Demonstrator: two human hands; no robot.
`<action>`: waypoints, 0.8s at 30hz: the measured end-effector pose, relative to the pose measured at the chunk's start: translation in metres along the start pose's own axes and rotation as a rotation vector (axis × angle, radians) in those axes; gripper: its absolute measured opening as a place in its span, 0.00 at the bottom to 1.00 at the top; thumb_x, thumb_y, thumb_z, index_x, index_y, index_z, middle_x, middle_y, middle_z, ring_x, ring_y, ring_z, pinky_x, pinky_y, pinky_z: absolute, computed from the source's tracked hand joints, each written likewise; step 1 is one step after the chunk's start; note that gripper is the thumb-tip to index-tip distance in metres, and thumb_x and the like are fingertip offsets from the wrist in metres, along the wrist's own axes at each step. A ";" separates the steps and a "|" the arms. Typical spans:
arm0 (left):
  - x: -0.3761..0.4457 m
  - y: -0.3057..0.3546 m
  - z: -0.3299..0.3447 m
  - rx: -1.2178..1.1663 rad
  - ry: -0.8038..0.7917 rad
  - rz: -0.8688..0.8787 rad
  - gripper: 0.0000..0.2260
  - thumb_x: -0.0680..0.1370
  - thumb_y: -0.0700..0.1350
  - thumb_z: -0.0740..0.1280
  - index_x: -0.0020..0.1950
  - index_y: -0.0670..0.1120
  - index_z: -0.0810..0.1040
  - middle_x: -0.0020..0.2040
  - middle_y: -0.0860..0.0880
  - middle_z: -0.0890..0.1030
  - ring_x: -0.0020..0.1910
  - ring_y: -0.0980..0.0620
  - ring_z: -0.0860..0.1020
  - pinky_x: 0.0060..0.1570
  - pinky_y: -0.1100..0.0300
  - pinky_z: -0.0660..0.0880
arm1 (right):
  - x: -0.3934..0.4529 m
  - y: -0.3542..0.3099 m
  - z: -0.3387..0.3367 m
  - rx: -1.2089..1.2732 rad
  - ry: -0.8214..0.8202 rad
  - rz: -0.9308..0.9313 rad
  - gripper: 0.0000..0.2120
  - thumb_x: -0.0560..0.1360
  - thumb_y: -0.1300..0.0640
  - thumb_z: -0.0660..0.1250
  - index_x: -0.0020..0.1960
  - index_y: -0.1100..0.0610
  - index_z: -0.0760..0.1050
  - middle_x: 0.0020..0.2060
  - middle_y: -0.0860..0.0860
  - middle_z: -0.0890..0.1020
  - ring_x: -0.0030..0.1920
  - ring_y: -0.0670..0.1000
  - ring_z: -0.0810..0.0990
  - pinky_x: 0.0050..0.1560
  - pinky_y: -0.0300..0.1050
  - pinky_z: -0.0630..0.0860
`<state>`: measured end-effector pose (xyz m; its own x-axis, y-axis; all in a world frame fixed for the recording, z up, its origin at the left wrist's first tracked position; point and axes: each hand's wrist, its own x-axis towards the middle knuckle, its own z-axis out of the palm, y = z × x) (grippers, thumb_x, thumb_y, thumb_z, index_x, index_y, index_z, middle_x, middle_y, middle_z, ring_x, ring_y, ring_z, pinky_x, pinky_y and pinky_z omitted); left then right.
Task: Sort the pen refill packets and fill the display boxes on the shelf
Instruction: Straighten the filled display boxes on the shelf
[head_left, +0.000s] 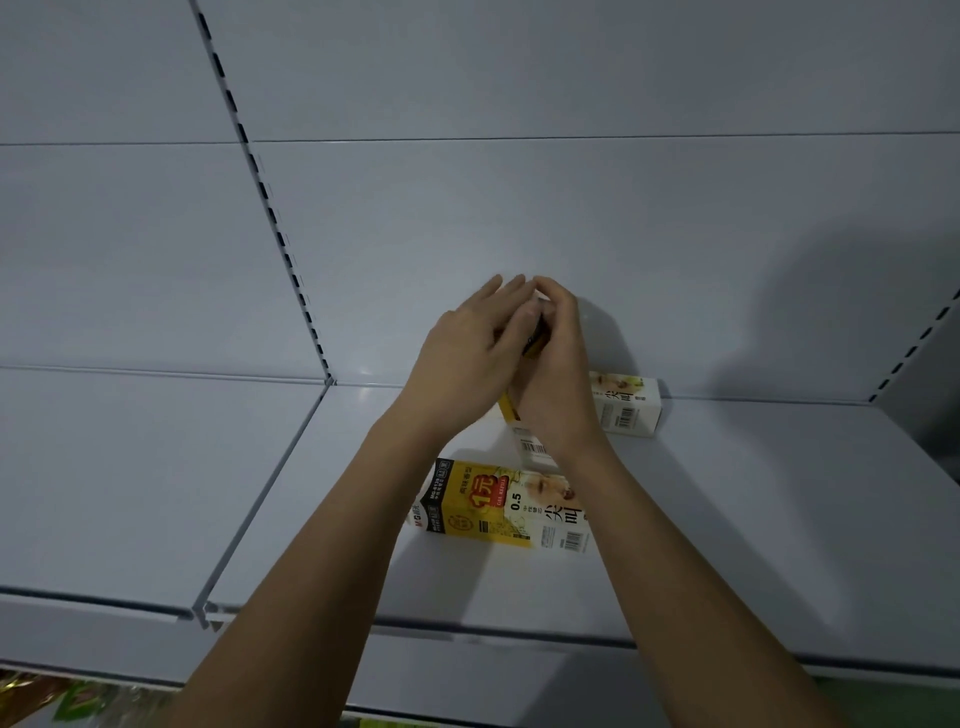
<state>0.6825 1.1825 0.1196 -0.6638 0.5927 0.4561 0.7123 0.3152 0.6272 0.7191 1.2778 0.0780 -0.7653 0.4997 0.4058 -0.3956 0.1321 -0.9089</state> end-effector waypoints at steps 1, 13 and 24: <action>-0.001 -0.001 0.002 0.025 -0.015 0.024 0.17 0.85 0.48 0.57 0.73 0.50 0.72 0.74 0.52 0.70 0.76 0.57 0.62 0.74 0.55 0.62 | 0.002 -0.001 -0.002 0.044 -0.007 0.013 0.26 0.75 0.49 0.66 0.70 0.57 0.67 0.50 0.46 0.80 0.52 0.46 0.80 0.48 0.42 0.78; -0.012 -0.036 -0.006 -0.127 0.248 -0.358 0.17 0.83 0.44 0.61 0.71 0.44 0.75 0.65 0.46 0.79 0.60 0.53 0.77 0.58 0.62 0.75 | -0.011 0.009 -0.022 -0.543 -0.329 0.263 0.31 0.71 0.58 0.76 0.67 0.51 0.62 0.53 0.43 0.74 0.53 0.48 0.78 0.56 0.55 0.78; -0.038 -0.057 0.008 -0.049 -0.198 -0.572 0.15 0.78 0.38 0.65 0.65 0.44 0.79 0.54 0.45 0.84 0.50 0.49 0.82 0.55 0.49 0.80 | -0.012 0.012 -0.064 -0.821 -0.560 0.348 0.19 0.71 0.56 0.77 0.57 0.45 0.74 0.59 0.42 0.76 0.56 0.46 0.77 0.55 0.48 0.77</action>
<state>0.6691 1.1484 0.0616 -0.8799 0.4676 -0.0848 0.2406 0.5923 0.7689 0.7557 1.3283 0.0564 -0.9789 0.1818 -0.0935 0.1957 0.7014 -0.6854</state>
